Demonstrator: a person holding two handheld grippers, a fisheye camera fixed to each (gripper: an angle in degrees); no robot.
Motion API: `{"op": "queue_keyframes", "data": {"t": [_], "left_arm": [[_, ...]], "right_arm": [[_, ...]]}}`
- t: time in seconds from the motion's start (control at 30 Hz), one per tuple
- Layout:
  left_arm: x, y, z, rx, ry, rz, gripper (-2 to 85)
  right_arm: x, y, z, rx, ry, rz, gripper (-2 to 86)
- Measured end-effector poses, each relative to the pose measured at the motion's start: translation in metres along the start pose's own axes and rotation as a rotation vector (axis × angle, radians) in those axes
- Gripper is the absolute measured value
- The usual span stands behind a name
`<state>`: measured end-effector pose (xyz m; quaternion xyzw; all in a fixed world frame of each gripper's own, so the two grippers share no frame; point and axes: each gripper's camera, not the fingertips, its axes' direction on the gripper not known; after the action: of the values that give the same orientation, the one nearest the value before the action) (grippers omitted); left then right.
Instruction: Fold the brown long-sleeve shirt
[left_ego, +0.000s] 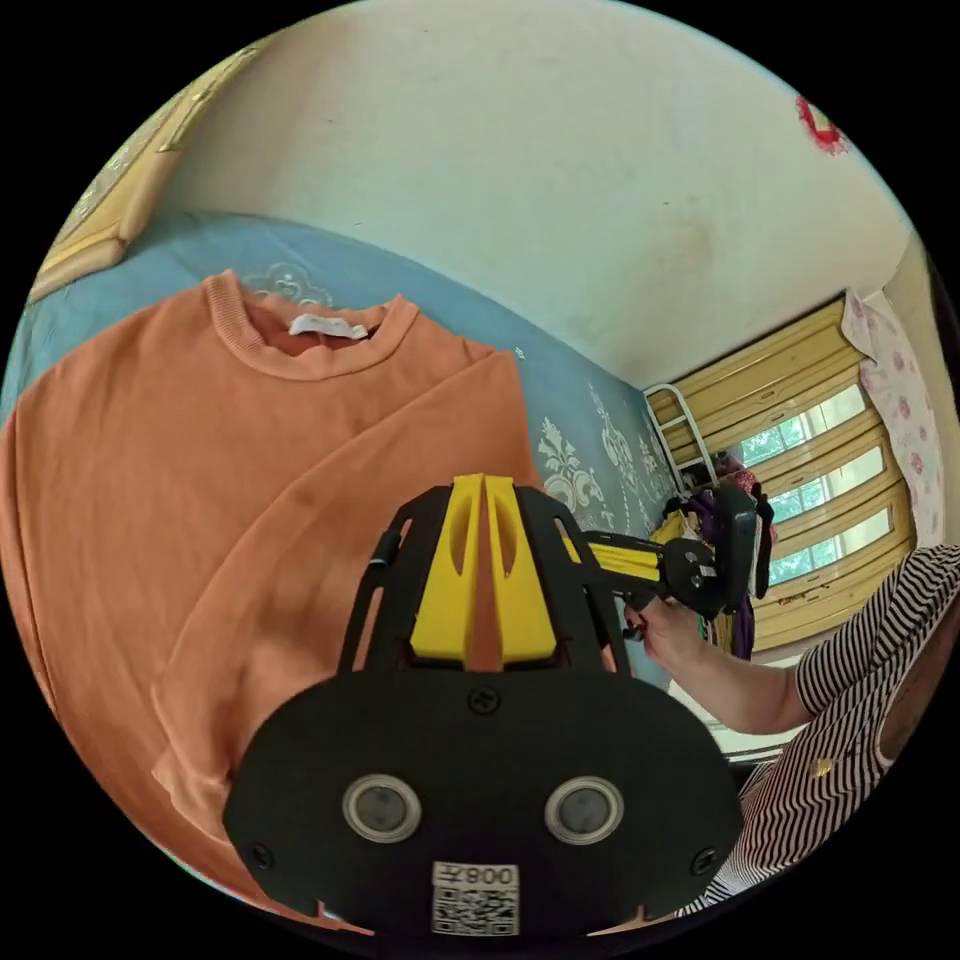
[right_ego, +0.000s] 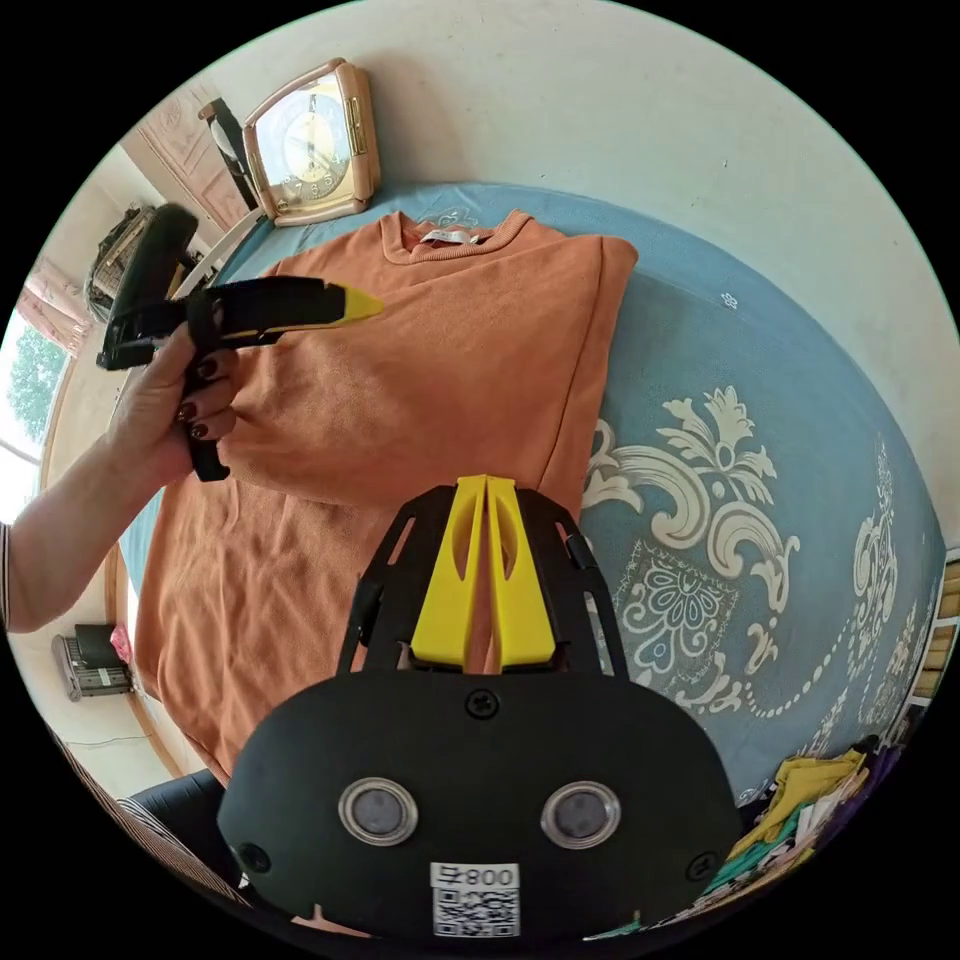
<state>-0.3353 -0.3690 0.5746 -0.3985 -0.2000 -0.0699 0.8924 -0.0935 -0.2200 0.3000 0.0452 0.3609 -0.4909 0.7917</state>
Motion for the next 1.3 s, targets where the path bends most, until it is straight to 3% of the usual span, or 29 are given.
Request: {"op": "queue_keyframes", "data": {"t": [0.23, 0.57, 0.73, 0.83, 1.03, 1.2, 1.3], "left_arm": [[0.033, -0.081, 0.1, -0.204, -0.071, 0.105, 0.2], [0.075, -0.099, 0.14, -0.26, -0.075, 0.208, 0.2], [0.081, -0.099, 0.117, -0.132, -0.065, 0.195, 0.1], [0.077, -0.104, 0.133, -0.206, -0.099, 0.222, 0.2], [0.089, -0.072, 0.069, -0.112, -0.059, 0.215, 0.3], [0.079, 0.009, -0.018, -0.091, -0.217, 0.095, 0.2], [0.059, 0.061, -0.053, -0.122, -0.318, -0.047, 0.2]], "right_arm": [[0.02, 0.013, -0.007, 0.013, -0.016, 0.04, 0.0], [0.077, 0.039, -0.015, 0.038, -0.051, 0.155, 0.0], [0.081, 0.044, -0.013, 0.048, -0.062, 0.154, 0.1], [0.084, 0.046, -0.011, 0.054, -0.071, 0.161, 0.1], [0.093, 0.047, -0.021, 0.072, -0.13, 0.137, 0.1], [0.091, 0.043, -0.036, 0.137, -0.157, 0.124, 0.1], [0.083, 0.028, -0.008, 0.044, -0.163, 0.08, 0.1]]}}
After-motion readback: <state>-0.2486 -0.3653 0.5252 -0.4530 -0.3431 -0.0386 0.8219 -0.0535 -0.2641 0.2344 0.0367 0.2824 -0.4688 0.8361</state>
